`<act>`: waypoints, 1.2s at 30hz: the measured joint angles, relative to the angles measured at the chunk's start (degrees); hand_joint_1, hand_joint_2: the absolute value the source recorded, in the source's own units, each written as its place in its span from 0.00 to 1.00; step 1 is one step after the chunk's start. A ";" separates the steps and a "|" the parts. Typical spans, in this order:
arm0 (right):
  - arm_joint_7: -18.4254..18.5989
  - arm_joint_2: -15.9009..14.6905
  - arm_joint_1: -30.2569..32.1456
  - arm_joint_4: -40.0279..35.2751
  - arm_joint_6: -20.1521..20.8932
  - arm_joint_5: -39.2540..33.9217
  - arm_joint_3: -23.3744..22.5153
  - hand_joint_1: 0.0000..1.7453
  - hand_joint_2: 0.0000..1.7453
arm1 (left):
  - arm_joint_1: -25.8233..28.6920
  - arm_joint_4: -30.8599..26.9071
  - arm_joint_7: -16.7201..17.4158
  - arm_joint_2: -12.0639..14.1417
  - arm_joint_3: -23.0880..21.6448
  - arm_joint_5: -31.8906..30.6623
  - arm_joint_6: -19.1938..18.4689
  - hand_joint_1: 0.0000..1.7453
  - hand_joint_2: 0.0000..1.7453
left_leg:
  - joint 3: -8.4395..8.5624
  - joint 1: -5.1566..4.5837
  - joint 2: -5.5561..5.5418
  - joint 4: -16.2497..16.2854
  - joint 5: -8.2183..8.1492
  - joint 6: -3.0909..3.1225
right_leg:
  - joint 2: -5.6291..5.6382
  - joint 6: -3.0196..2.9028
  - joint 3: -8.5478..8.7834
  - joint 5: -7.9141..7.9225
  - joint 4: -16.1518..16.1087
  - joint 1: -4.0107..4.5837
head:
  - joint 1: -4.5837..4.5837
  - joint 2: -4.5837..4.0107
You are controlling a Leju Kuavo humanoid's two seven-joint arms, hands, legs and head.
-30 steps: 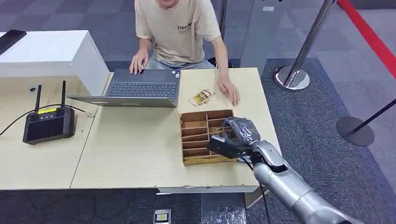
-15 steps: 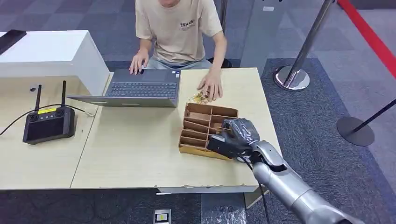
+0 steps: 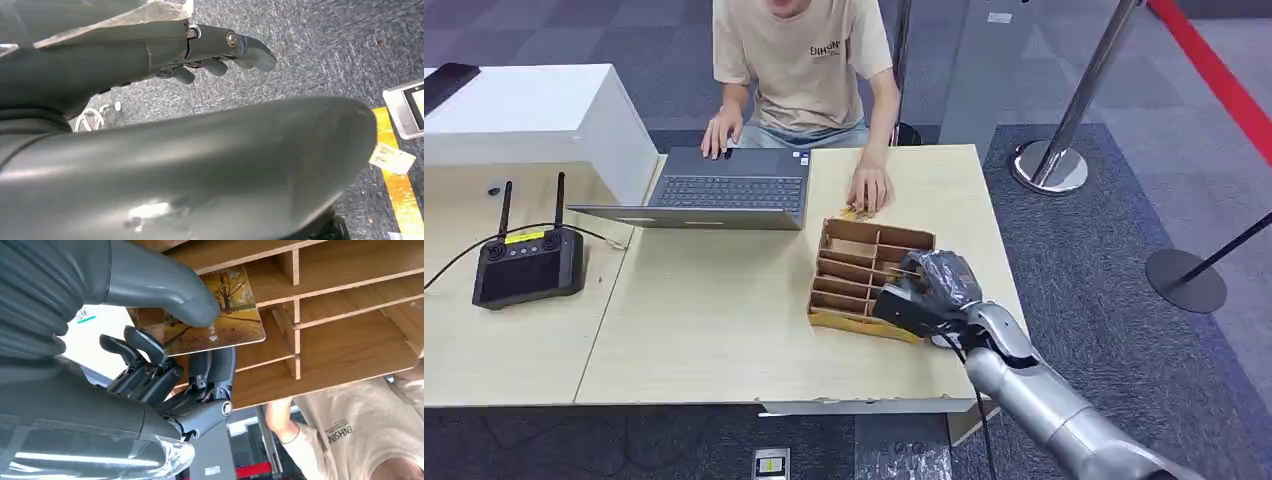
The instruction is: Pass the card to the sensor for recognition and then transmit it.
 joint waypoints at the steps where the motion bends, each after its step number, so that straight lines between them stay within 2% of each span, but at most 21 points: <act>1: -0.07 0.00 0.02 -0.11 -0.11 -0.26 -0.02 1.00 1.00 | 0.00 0.00 0.00 0.00 0.00 0.00 0.00 0.00 0.00 | -0.01 0.00 0.00 0.00 0.00 0.00 | 0.00 0.00 -0.01 0.00 0.00 0.00 | 0.00 0.00; 5: -1.53 0.00 -0.40 -2.85 -2.03 -2.87 -0.92 1.00 1.00 | 0.01 0.00 0.00 0.00 -0.07 -0.17 0.00 0.00 0.00 | -0.10 -0.01 0.01 0.01 0.00 0.00 | 0.00 0.00 -0.09 0.00 0.02 0.00 | 0.02 0.00; 9: -2.67 -0.07 -3.05 -7.55 -1.94 -6.67 -2.27 1.00 1.00 | 0.04 0.00 -0.20 0.00 -0.09 -0.42 -0.02 0.00 0.00 | -0.09 0.00 0.00 0.01 0.00 0.00 | 0.00 0.00 -0.09 0.00 0.02 0.00 | 0.00 0.00; 16: -5.05 0.11 -10.42 -16.54 1.94 -16.32 -4.52 1.00 1.00 | 0.04 0.00 -0.83 -0.07 -0.15 -1.22 -0.46 0.00 0.00 | -0.07 0.01 0.00 0.01 0.02 -0.02 | 0.00 0.00 -0.08 0.00 0.03 0.01 | 0.00 0.00; 22: -6.21 0.48 -13.15 -20.24 2.51 -18.38 -5.27 1.00 1.00 | 0.04 0.00 -1.07 -0.20 -0.48 -1.38 -0.59 0.00 0.00 | -0.09 0.00 -0.01 0.01 0.02 -0.02 | 0.00 0.00 -0.06 0.00 0.03 0.00 | 0.00 0.00; 28: -6.78 1.64 -17.95 -19.85 5.53 -20.90 -4.96 1.00 1.00 | -0.06 0.00 -1.29 -0.33 -1.14 -2.16 -1.18 0.00 0.00 | -0.10 -0.01 0.01 0.01 0.02 -0.02 | 0.00 0.00 -0.07 0.01 0.04 0.00 | -0.02 0.00; 33: -6.38 4.11 -23.07 -13.83 5.31 -18.40 -3.82 1.00 1.00 | -0.65 0.00 -1.03 -0.61 -1.55 -2.67 -1.57 0.00 0.00 | -0.10 0.00 -0.02 0.01 0.03 -0.03 | -0.01 0.00 -0.06 0.01 0.04 0.01 | 0.00 0.00; 36: -3.42 5.49 -25.71 -8.76 3.89 -12.88 -2.51 1.00 1.00 | -1.04 0.00 -0.85 -0.70 -1.86 -3.21 -1.64 0.00 0.00 | -0.11 0.00 -0.02 0.01 0.02 -0.03 | -0.01 -0.01 -0.07 0.01 0.06 0.02 | -0.02 0.00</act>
